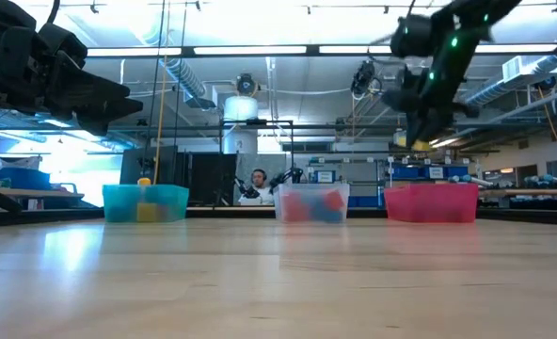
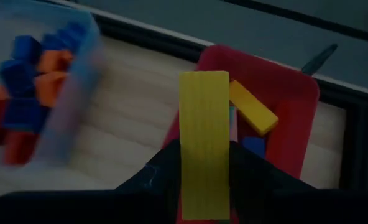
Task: Sort blocks by size
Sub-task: Put the yellow block into the red bin
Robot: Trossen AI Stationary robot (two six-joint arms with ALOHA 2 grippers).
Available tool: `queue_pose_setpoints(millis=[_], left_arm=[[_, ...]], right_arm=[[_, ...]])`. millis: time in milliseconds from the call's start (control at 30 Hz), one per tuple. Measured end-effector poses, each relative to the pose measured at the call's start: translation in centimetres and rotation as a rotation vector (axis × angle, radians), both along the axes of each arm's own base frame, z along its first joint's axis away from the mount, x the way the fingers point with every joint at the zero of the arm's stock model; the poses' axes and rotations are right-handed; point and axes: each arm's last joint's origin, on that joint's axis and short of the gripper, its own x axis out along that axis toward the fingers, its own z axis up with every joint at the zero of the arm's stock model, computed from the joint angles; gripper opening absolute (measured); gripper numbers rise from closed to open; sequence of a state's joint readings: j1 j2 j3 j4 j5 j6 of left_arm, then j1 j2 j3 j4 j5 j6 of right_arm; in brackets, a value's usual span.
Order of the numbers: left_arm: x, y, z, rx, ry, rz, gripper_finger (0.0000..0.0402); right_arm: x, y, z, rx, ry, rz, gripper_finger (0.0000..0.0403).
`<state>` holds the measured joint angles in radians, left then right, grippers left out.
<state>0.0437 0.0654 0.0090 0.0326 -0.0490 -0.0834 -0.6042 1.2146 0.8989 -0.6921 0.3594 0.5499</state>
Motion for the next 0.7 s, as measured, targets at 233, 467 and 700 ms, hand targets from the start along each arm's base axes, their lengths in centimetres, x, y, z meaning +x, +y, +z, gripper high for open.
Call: queue_pose_setpoints(millis=[233,467,700], left_arm=[[0.0,0.0,0.0,0.0,0.0,0.0,0.0219],[0.0,0.0,0.0,0.0,0.0,0.0,0.0219],[0.0,0.0,0.0,0.0,0.0,0.0,0.0219]], right_arm=[[-1.0,-2.9,-3.5,0.062,0.062,-0.044,0.0124],[-1.2,-3.7,-4.6,0.094,0.093,-0.067,0.023],[-1.2,-3.7,-4.5,0.091,0.094,-0.062,0.0251]])
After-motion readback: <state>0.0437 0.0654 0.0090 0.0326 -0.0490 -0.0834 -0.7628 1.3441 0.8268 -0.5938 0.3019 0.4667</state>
